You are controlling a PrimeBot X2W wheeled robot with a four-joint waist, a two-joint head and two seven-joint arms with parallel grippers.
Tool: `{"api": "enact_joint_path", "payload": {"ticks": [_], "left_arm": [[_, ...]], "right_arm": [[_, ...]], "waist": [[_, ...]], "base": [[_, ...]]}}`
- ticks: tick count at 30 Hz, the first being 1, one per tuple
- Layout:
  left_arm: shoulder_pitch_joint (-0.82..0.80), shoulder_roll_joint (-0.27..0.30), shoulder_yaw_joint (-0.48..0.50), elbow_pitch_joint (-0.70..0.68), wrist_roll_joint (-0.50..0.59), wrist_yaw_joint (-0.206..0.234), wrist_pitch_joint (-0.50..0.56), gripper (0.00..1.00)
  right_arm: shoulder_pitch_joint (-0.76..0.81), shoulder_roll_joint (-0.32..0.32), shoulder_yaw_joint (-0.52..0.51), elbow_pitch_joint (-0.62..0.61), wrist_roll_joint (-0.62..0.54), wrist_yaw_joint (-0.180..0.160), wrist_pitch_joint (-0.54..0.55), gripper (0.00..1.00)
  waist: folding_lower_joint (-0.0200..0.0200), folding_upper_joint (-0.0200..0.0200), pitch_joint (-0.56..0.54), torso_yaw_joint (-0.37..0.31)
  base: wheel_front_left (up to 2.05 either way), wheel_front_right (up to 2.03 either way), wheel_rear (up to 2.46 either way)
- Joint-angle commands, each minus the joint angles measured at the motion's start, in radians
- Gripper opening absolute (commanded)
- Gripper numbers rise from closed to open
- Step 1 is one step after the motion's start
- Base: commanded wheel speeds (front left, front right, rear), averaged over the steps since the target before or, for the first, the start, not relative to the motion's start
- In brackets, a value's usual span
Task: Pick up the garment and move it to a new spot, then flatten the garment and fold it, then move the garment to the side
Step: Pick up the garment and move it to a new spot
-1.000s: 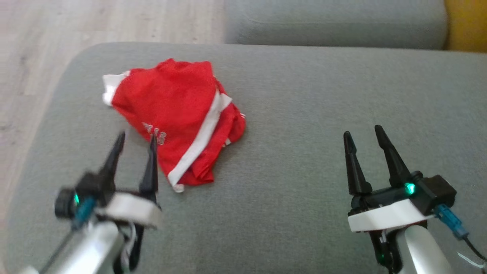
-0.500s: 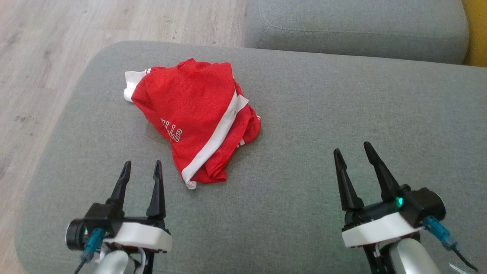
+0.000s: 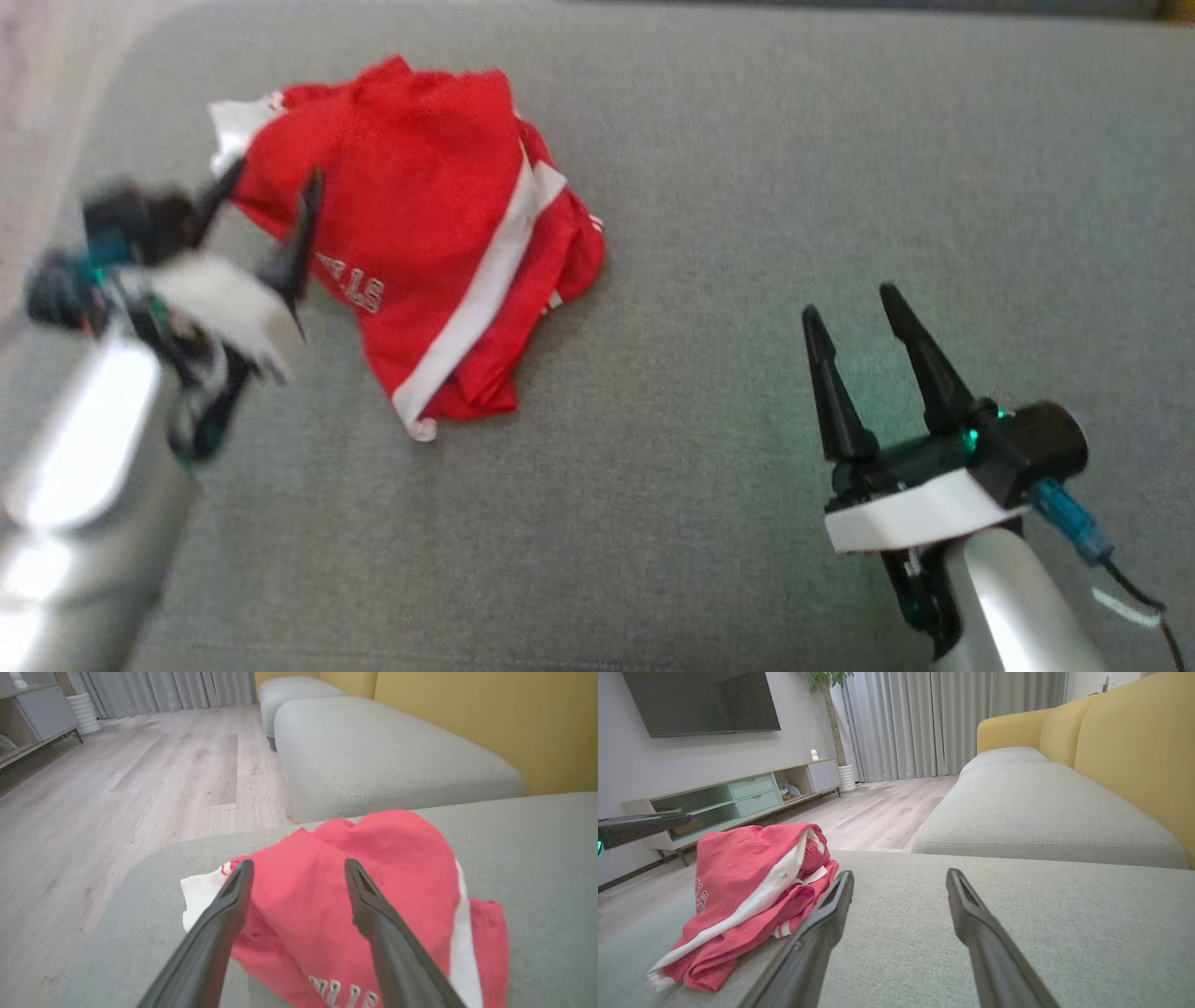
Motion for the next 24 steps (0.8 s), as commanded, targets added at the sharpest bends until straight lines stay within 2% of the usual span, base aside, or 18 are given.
{"api": "enact_joint_path", "payload": {"ticks": [1, 6, 10, 12, 17, 18, 20, 24], "left_arm": [[-0.093, 0.063, 0.021, 0.005, -0.008, -0.017, 0.067, 1.00], [-0.253, 0.126, -0.031, 0.103, -0.023, -0.040, 0.228, 1.00], [-0.308, 0.150, -0.091, 0.160, -0.068, -0.045, 0.343, 1.00], [-0.329, 0.169, -0.121, 0.171, -0.071, -0.045, 0.357, 1.00], [-0.342, 0.169, -0.174, 0.191, -0.154, -0.045, 0.383, 1.00], [-0.344, 0.172, -0.187, 0.191, -0.167, -0.045, 0.388, 0.64], [-0.350, 0.177, -0.206, 0.190, -0.188, -0.045, 0.384, 0.00], [-0.367, 0.184, -0.225, 0.190, -0.201, -0.045, 0.350, 0.00]], "right_arm": [[-0.041, -0.003, 0.027, -0.037, -0.008, 0.008, -0.011, 1.00], [-0.072, -0.003, 0.039, -0.040, 0.003, 0.008, -0.011, 1.00], [-0.083, -0.003, 0.044, -0.045, 0.008, 0.008, -0.011, 1.00], [-0.087, -0.003, 0.044, -0.047, 0.008, 0.008, -0.011, 1.00], [-0.095, -0.003, 0.039, -0.047, 0.009, 0.008, -0.011, 1.00], [-0.096, -0.003, 0.038, -0.047, 0.009, 0.008, -0.011, 1.00], [-0.099, -0.003, 0.038, -0.047, 0.008, 0.008, -0.011, 1.00], [-0.106, -0.003, 0.036, -0.044, 0.006, 0.008, -0.011, 1.00]], "waist": [[-0.0003, 0.0000, 0.071, -0.040], [-0.0003, 0.0000, 0.121, -0.075], [-0.0003, 0.0000, 0.142, -0.095], [-0.0003, 0.0000, 0.150, -0.102], [-0.0003, 0.0000, 0.158, -0.112], [-0.0003, 0.0000, 0.159, -0.112], [-0.0003, 0.0000, 0.161, -0.113], [-0.0003, 0.0000, 0.160, -0.113]], "base": [[0.00, 0.00, 0.00], [0.00, 0.00, 0.00], [0.00, 0.00, 0.00], [0.00, 0.00, 0.00], [0.00, 0.00, 0.00], [0.00, 0.00, 0.00], [0.00, 0.00, 0.00], [0.00, 0.00, 0.00]]}}
